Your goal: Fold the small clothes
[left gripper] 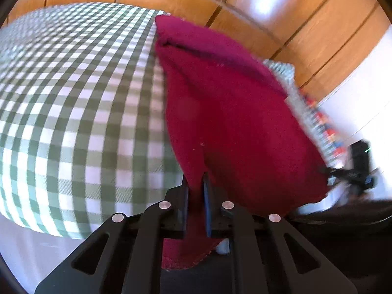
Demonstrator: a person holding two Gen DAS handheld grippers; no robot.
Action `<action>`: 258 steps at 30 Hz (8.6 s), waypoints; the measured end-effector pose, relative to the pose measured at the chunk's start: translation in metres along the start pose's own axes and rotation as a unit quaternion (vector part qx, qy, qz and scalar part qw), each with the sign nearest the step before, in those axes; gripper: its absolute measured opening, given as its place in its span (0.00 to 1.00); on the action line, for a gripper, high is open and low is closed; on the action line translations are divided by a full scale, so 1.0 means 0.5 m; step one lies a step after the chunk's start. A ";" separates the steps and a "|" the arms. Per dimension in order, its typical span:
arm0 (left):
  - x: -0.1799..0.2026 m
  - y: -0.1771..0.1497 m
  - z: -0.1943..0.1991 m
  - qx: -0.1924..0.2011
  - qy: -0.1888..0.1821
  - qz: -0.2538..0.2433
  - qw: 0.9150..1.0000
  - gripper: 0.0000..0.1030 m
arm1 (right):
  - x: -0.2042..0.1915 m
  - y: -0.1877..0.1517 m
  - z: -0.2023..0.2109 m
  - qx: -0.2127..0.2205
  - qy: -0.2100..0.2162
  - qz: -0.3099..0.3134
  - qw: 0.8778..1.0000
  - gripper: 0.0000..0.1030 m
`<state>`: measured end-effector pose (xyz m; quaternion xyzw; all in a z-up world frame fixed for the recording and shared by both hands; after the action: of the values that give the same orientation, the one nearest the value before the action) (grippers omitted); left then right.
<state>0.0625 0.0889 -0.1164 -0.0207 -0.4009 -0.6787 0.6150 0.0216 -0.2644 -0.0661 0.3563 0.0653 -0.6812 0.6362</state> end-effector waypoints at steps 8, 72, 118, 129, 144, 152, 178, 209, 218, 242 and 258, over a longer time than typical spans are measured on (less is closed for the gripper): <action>0.029 0.173 0.045 0.090 -0.126 0.078 0.985 0.09 | 0.001 0.186 0.020 0.116 0.075 -0.076 0.988 0.08; -0.088 0.138 0.073 0.104 0.029 0.045 0.993 0.35 | 0.084 0.121 -0.009 0.092 -0.190 0.040 0.977 0.45; -0.105 0.447 -0.153 0.071 0.084 0.001 0.994 0.08 | 0.120 0.431 -0.162 0.114 -0.235 0.037 0.965 0.08; -0.081 0.401 -0.050 0.067 -0.003 0.009 0.998 0.21 | 0.124 0.355 -0.112 0.151 -0.184 0.002 0.971 0.75; -0.003 0.109 0.025 0.018 0.039 -0.107 0.993 0.21 | -0.079 0.149 -0.173 0.112 -0.154 0.103 0.976 0.76; 0.003 0.110 -0.016 0.025 0.060 -0.129 0.989 0.21 | -0.085 0.126 -0.233 0.083 -0.187 0.119 0.972 0.77; -0.114 0.153 0.073 0.031 0.072 -0.043 0.996 0.07 | -0.063 0.124 -0.242 0.078 -0.166 0.103 0.978 0.77; -0.032 0.288 0.052 0.087 0.048 0.016 0.995 0.07 | -0.025 0.147 -0.005 0.155 -0.115 0.040 0.980 0.61; 0.017 0.272 -0.033 0.050 0.046 -0.027 0.997 0.18 | 0.078 0.040 0.030 0.100 -0.115 -0.016 0.988 0.44; 0.010 0.212 -0.054 0.035 0.180 -0.087 0.979 0.19 | 0.113 0.002 0.047 0.075 -0.093 -0.039 0.992 0.70; 0.003 0.226 -0.049 0.040 0.198 -0.111 0.973 0.19 | 0.119 0.233 -0.108 0.090 -0.166 -0.025 0.982 0.46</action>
<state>0.1698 0.0827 -0.0734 0.1835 -0.2976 -0.7167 0.6034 0.1536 -0.3050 -0.0971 0.2924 -0.0940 -0.7495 0.5865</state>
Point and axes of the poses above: each gripper's, at about its wrist camera, not at the fingertips, and z roughly against the way its jaws point, x to its right, y to its top, the point moved 8 cm from there along -z, roughly the way its jaws point, and after that the axes turned 2 degrees about x, right-handed, at the moved point
